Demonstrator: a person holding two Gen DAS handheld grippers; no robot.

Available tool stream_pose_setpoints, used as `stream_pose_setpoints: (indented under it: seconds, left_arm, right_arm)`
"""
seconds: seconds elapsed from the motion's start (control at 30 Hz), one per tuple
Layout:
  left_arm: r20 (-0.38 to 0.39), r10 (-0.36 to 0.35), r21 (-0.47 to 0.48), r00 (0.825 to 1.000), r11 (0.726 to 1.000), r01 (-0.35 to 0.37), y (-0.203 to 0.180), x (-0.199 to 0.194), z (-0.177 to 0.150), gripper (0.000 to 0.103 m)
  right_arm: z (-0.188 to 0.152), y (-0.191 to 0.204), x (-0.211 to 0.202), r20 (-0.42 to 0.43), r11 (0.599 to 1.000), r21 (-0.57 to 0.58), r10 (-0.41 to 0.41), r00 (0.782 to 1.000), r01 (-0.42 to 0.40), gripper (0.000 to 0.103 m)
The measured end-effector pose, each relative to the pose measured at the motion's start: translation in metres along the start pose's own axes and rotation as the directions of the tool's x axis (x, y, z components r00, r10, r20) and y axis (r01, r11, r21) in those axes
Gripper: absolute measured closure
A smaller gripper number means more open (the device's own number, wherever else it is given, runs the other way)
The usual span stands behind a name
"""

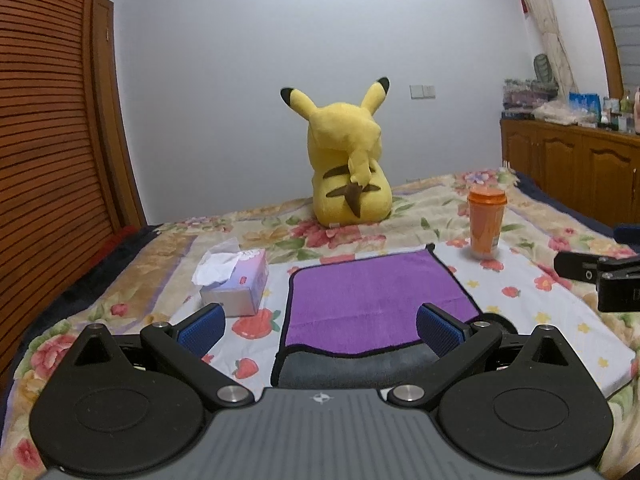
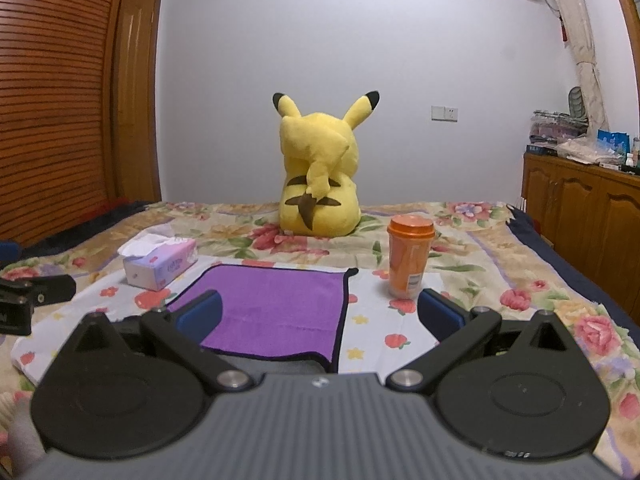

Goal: Fold towel

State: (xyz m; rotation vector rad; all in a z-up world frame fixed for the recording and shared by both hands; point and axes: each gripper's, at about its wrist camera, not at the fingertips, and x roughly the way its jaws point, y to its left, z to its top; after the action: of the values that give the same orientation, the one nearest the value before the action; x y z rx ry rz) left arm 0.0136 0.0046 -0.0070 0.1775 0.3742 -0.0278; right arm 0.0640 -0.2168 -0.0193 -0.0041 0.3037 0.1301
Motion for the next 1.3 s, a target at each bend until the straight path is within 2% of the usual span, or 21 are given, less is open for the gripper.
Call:
stream_pose_setpoints:
  seconds: [0.6, 1.3]
  left_arm:
    - [-0.090, -0.001, 0.003, 0.996, 1.000, 0.001, 0.003, 0.040, 0.005, 0.000]
    - [-0.106, 0.020, 0.015, 0.994, 1.000, -0.018, 0.018, 0.083, 0.016, 0.000]
  right_arm:
    - [0.003, 0.007, 0.028, -0.044, 0.997, -0.038, 0.067, 0.997, -0.068, 0.000]
    - [0.010, -0.001, 0.071, -0.072, 0.995, -0.044, 0.086, 0.994, -0.090, 0.000]
